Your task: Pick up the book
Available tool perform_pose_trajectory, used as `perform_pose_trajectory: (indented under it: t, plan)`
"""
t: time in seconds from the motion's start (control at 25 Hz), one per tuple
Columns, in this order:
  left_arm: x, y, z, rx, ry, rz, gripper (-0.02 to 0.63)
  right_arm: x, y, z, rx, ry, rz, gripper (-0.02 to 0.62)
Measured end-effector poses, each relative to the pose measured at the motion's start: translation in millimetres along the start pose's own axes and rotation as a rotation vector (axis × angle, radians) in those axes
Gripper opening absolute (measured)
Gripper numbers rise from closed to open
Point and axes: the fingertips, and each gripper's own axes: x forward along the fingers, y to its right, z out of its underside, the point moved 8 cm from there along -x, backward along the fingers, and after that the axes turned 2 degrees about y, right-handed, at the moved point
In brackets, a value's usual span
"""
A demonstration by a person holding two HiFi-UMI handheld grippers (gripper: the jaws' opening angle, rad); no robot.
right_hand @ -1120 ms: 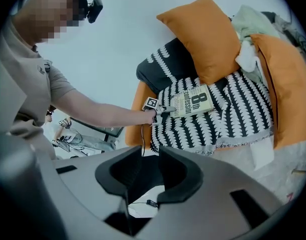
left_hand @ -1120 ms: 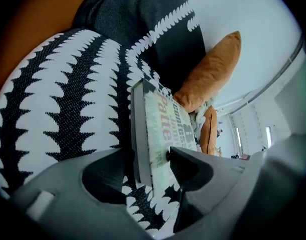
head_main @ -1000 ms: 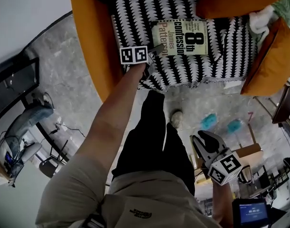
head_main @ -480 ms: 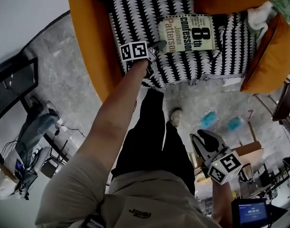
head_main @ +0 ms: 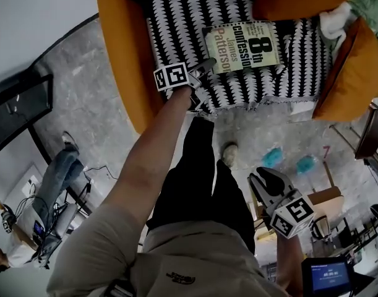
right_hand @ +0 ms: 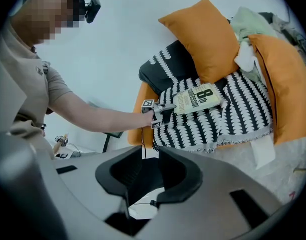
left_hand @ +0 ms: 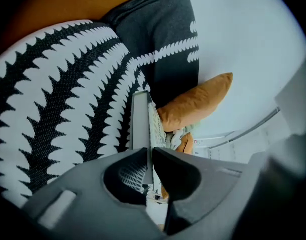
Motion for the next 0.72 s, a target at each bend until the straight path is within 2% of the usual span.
perform_pose_trajectory:
  t: [0.32,0.72]
  plan:
    - [-28.9,16.5,3.5,-0.033,0.051,0.071,0.025,-3.1,-15.7,3.8,-0.021,0.007,0.001,0.11]
    - [-53.5,58.0,28.4,-0.002,0.098,0.123,0.011,-34.2,-22.4,20.9,-0.086,0.043,-0.014,0.11]
